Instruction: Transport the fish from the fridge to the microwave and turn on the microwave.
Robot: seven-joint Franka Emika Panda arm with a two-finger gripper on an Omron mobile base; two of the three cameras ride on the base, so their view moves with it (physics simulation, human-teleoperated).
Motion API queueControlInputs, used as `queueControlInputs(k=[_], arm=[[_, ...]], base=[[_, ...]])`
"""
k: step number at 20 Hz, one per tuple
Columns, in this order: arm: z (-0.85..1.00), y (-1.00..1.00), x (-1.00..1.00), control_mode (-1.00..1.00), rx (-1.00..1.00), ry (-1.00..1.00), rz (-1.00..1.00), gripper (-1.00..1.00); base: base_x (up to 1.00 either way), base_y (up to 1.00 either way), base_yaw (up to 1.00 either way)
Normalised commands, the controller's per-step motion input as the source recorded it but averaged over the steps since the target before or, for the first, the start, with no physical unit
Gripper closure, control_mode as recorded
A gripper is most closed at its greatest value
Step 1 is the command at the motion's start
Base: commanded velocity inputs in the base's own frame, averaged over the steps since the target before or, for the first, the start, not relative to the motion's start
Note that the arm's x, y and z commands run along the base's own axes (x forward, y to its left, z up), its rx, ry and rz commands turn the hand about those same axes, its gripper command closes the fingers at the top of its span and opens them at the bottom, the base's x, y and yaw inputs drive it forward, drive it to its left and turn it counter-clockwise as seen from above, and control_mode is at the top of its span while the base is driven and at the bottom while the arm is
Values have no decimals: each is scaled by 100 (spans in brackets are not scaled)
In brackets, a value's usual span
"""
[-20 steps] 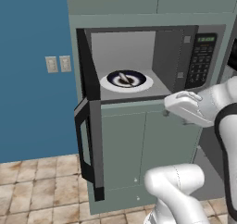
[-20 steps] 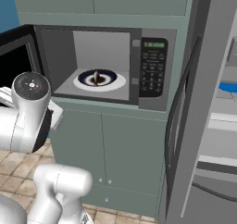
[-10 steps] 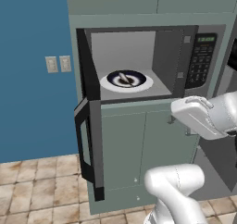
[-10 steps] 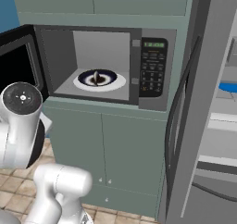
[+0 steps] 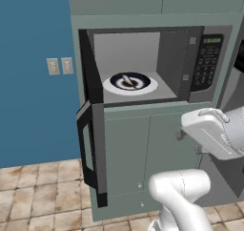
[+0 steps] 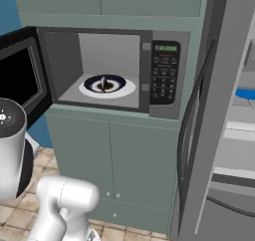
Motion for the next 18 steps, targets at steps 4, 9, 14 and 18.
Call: queueControlInputs(k=[4, 9, 14, 18], arm=[[0, 11, -42, -100, 3, 12, -4, -100], [0, 14, -37, -100, 4, 16, -3, -100], [0, 17, -30, -100, 2, 18, -1, -100], [0, 21, -29, -100, 3, 13, 0, -100]], base=[[0, 0, 0], [0, 0, 0], [0, 0, 0], [0, 0, 0]])
